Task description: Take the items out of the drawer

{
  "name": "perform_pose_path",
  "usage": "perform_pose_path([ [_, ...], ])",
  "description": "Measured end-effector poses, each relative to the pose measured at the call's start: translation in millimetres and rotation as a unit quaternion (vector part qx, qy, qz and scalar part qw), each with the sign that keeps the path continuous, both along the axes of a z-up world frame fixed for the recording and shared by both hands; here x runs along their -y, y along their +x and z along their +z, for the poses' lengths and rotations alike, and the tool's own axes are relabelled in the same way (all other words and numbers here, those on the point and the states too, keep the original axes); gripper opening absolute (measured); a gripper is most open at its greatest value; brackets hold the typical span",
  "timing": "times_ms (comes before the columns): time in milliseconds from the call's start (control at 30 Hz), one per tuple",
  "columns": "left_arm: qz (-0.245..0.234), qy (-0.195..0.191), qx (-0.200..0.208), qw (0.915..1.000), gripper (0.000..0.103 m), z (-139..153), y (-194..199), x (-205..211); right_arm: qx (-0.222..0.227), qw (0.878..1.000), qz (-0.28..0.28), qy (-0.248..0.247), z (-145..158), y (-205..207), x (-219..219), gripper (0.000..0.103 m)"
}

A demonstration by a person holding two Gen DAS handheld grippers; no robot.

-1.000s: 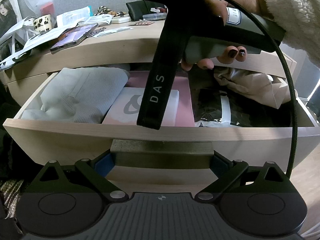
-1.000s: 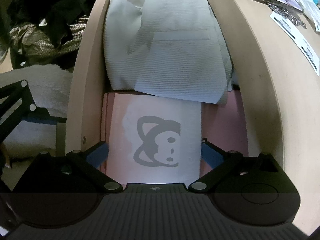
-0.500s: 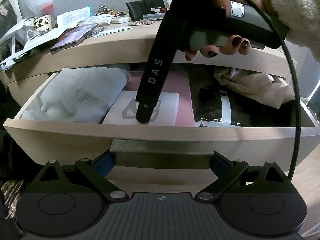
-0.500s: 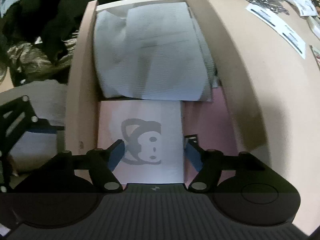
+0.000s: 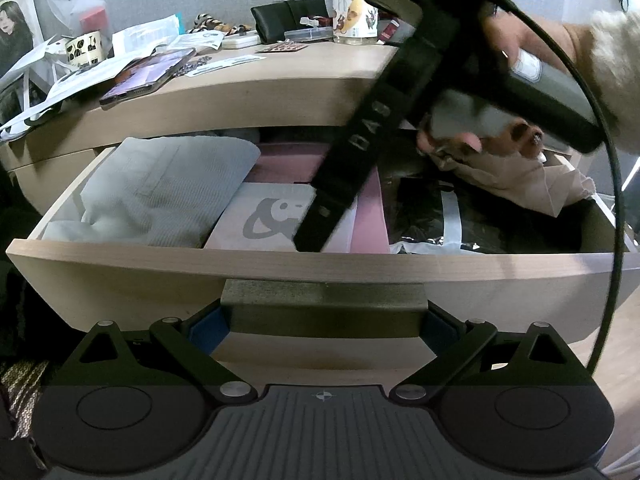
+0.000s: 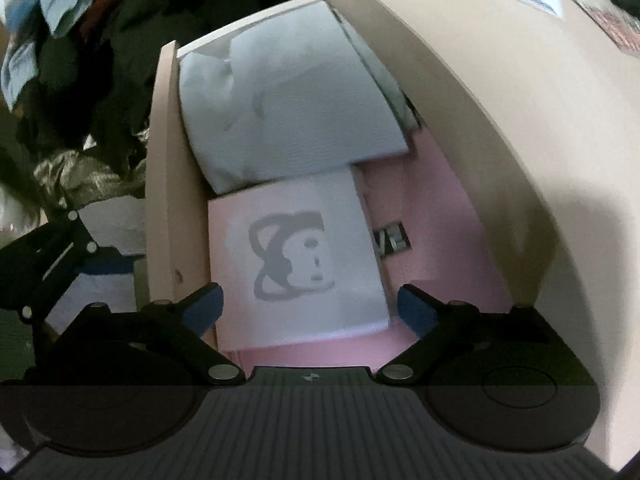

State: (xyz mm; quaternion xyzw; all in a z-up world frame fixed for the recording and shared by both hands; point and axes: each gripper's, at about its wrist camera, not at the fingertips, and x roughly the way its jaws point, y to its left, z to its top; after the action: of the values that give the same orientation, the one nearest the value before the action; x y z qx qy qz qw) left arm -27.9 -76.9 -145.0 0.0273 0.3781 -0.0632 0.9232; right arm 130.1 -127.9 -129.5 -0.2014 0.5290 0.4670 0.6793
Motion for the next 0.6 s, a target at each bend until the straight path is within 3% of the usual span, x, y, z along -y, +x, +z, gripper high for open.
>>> perform_pose_path([
  [133, 0.001, 0.0, 0.0, 1.0, 0.098, -0.1, 0.9, 0.6, 0.004, 1.0, -0.012, 0.012, -2.1, -3.2, 5.2, 0.1],
  [300, 0.0, 0.002, 0.001, 1.0, 0.098, -0.4, 0.9, 1.3, 0.052, 0.998, 0.027, -0.015, -1.4, -19.8, -17.3, 0.101],
  [600, -0.002, 0.003, 0.001, 1.0, 0.098, -1.0, 0.4, 1.7, 0.079, 0.996, 0.025, -0.026, 1.1, -23.1, -25.2, 0.101],
])
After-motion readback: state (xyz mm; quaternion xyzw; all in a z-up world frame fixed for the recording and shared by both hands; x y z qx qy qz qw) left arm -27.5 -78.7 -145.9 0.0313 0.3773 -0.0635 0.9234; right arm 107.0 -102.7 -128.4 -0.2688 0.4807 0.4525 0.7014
